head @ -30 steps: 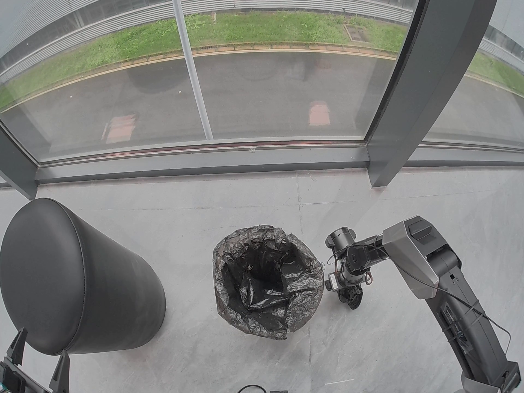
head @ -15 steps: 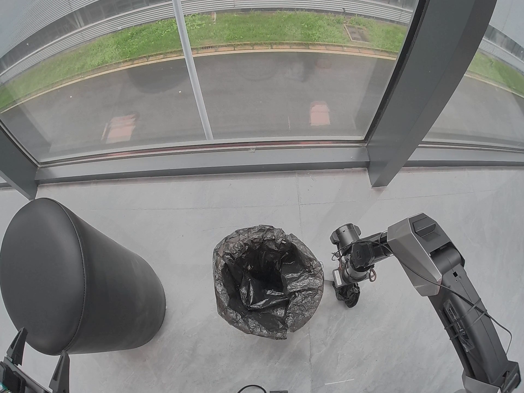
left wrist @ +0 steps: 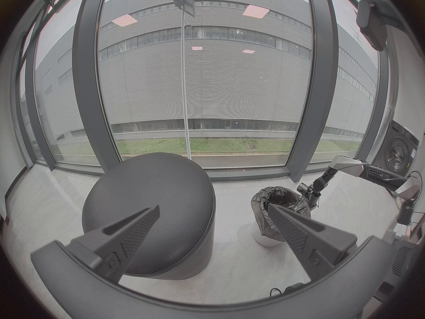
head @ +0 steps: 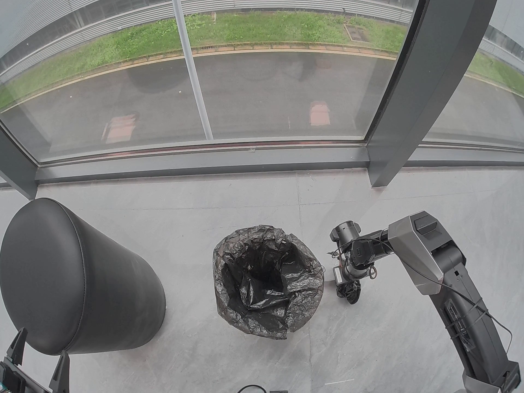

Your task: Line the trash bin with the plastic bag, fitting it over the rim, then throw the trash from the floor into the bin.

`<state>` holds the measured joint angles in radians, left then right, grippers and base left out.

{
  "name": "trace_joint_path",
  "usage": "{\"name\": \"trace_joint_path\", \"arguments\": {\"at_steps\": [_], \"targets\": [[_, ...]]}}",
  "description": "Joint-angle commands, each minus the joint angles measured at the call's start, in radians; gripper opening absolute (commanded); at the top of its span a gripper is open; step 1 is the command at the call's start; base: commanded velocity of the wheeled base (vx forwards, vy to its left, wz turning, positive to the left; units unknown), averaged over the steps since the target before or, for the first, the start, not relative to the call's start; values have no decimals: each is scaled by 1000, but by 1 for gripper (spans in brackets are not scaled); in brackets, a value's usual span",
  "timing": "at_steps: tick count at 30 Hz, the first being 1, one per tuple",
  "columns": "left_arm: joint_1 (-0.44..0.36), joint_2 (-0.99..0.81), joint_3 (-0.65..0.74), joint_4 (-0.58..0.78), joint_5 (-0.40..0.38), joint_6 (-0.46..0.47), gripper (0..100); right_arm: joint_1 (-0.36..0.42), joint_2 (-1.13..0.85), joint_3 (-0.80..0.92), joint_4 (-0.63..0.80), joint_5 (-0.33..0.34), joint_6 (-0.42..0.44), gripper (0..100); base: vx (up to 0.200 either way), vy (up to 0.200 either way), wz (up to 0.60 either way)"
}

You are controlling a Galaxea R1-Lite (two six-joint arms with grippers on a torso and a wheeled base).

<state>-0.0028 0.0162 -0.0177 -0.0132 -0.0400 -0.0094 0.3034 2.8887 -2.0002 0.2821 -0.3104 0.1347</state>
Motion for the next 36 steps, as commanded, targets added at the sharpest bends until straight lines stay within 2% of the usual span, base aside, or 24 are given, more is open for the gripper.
{"name": "trace_joint_path", "arguments": {"at_steps": [1,6,10,16,24,30,36], "targets": [[0,-16,18,-1,0,0,100,5,-42,0,3,-3,-3,0,0,0,0],[0,-16,18,-1,0,0,100,6,-89,0,5,-9,-47,0,0,0,0],[0,-15,18,-1,0,0,100,3,-135,0,0,-55,-86,0,0,0,0],[0,-15,18,-1,0,0,100,-7,-247,0,-1,-61,-106,0,0,0,0],[0,-15,18,-1,0,0,100,3,-385,0,5,-87,-253,0,0,0,0],[0,-15,18,-1,0,-1,100,51,-482,0,6,-105,-293,0,0,0,0],[0,-15,18,-1,0,0,100,146,-598,0,46,-144,-317,0,0,0,0]]}}
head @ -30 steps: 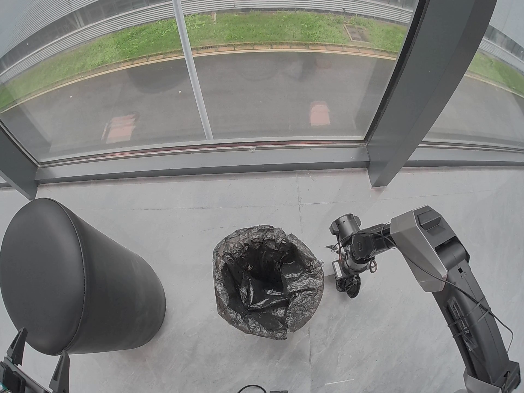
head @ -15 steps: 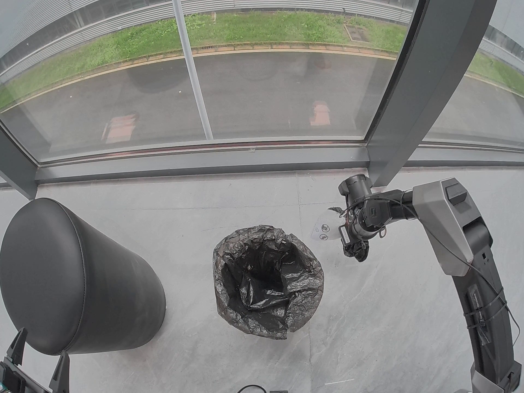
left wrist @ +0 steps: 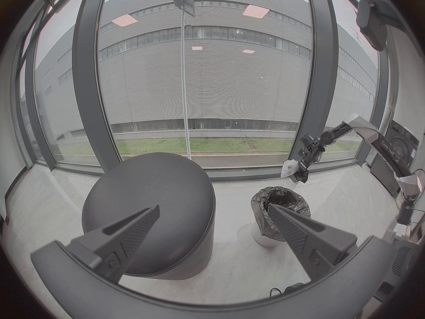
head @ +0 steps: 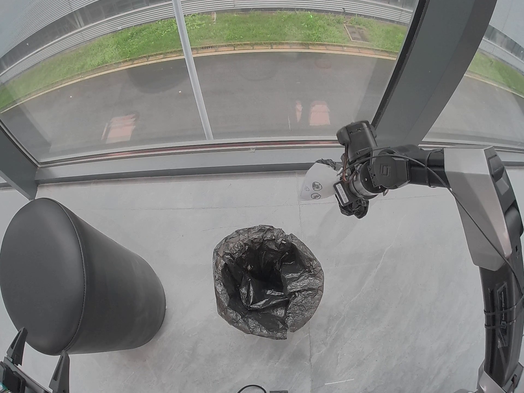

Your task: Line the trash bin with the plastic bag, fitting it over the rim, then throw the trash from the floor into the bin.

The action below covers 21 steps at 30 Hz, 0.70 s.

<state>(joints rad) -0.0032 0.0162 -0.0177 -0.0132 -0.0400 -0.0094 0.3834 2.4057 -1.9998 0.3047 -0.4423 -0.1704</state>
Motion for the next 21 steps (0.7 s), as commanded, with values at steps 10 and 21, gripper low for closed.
{"name": "trace_joint_path", "arguments": {"at_steps": [10,21], "targets": [[0,-15,18,-1,0,0,100,311,-258,0,214,-33,-43,0,0,0,0],[0,-15,18,-1,0,0,100,566,-229,0,363,-116,-43,0,0,0,0]]}}
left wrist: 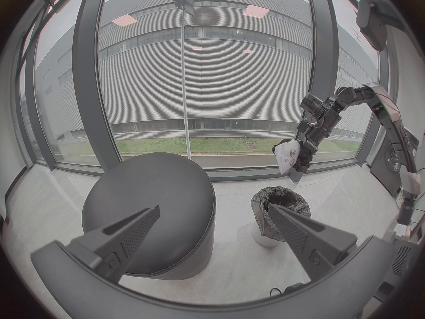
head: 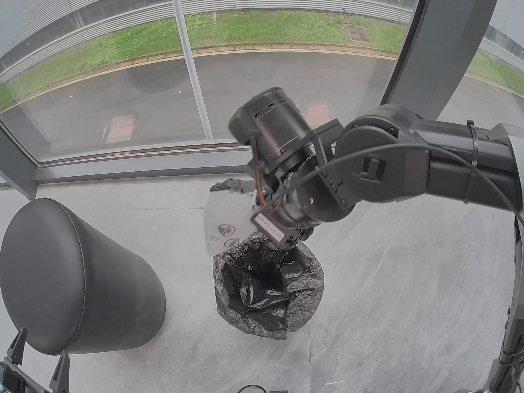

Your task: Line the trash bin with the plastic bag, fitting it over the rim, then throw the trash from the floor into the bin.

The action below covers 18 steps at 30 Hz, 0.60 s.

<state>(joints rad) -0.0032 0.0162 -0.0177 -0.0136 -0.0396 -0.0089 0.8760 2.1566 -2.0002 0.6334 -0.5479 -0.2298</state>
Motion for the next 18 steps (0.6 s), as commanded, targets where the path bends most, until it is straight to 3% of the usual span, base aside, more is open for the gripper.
{"name": "trace_joint_path", "arguments": {"at_steps": [1,8,18], "targets": [[0,-15,18,0,0,0,100,81,39,0,34,-12,18,0,0,0,0],[0,-15,18,0,0,0,100,90,129,0,32,-15,35,0,0,0,0],[0,-15,18,0,0,0,100,43,249,0,17,-1,66,0,0,0,0]]}}
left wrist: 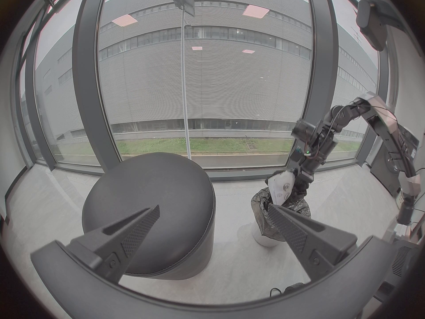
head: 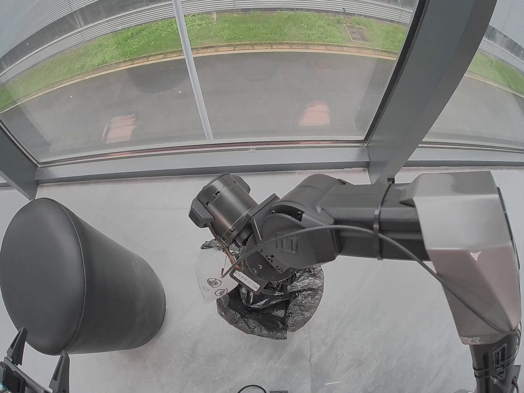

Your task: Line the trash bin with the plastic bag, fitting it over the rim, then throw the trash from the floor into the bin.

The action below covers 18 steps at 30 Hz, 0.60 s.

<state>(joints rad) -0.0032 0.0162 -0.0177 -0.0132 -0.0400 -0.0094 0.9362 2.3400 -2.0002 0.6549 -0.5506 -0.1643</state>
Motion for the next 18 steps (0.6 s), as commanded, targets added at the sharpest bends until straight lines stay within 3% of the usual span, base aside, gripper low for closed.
{"name": "trace_joint_path", "arguments": {"at_steps": [1,18], "targets": [[0,-15,18,-1,0,0,100,-22,71,0,-9,1,0,0,0,0,0],[0,-15,18,-1,0,0,100,-80,127,0,-32,3,-1,0,0,0,0]]}}
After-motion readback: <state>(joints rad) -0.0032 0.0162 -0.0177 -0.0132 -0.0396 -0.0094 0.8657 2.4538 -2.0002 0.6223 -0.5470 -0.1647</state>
